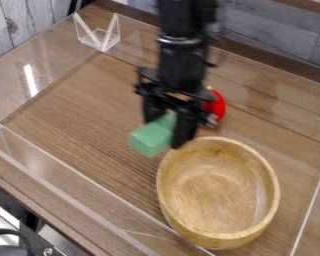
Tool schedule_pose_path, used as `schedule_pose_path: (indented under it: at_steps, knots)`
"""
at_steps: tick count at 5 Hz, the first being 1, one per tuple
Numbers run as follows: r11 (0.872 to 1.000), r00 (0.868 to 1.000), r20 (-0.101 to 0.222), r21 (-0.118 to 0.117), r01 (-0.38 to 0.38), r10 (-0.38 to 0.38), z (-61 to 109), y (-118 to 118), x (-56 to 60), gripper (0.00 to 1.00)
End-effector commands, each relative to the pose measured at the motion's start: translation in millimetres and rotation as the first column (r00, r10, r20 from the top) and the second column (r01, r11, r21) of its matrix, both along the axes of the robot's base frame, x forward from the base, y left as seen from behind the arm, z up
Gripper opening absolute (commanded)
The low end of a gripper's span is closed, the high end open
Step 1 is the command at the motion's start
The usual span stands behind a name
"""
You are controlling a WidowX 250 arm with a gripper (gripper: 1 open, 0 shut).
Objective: Remove the green stick from the brown bowl and put it on the table
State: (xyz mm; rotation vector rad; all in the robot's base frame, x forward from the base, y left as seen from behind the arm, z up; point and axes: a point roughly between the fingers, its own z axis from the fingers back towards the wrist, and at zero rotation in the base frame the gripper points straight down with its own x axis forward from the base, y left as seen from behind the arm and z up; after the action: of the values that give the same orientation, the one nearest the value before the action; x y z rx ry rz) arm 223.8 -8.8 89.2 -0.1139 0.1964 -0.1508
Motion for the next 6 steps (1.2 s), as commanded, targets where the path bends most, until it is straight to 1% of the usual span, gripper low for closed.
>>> schedule_pose_path:
  at_steps: [1, 2, 3, 4, 6]
  knots:
    - [0.998, 0.998, -0.007, 0.015, 0.067, -0.067, -9.1, 24.0, -2.5, 0.0]
    - [0.988, 0.99, -0.023, 0.05, 0.143, -0.142, -22.7, 34.9, -6.1, 0.0]
    - [0.993, 0.995, -0.043, 0.069, 0.097, -0.094, -30.5, 31.1, -5.3, 0.0]
    - [0.996, 0.998, -0.053, 0.078, 0.04, -0.036, -34.9, 26.9, -5.2, 0.0]
    - [0.988, 0.991, -0.055, 0.092, 0.124, -0.119, -50.9, 4.7, -3.3, 0.0]
